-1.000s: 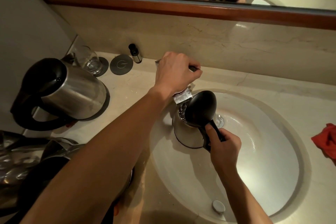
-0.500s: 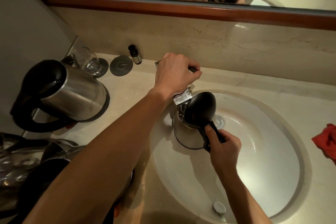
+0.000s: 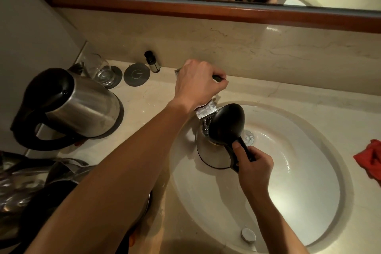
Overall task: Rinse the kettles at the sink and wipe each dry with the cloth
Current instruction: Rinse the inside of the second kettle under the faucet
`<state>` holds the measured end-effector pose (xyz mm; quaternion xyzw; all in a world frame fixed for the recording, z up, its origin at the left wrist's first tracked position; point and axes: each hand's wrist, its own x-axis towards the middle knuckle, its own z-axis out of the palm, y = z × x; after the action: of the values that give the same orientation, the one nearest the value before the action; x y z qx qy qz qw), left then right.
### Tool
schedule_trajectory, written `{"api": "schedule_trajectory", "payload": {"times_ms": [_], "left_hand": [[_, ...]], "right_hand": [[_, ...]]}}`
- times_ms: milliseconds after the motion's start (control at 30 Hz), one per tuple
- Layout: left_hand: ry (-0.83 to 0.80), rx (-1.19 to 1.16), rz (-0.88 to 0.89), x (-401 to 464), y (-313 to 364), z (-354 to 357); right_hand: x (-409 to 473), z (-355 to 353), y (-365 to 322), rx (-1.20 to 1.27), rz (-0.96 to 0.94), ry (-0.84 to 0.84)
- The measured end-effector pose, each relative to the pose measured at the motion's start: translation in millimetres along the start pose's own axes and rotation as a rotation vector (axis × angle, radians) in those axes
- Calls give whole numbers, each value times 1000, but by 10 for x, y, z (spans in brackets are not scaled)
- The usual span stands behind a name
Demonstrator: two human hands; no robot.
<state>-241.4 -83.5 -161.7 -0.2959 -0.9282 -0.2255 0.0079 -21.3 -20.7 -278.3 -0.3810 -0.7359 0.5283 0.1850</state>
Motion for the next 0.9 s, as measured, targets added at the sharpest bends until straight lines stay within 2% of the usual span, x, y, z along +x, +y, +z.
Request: {"api": "schedule_trajectory", "payload": {"times_ms": [900], "left_hand": [[-6, -15, -15, -2, 10, 5]], "right_hand": [[2, -7, 10, -7, 9, 5]]}}
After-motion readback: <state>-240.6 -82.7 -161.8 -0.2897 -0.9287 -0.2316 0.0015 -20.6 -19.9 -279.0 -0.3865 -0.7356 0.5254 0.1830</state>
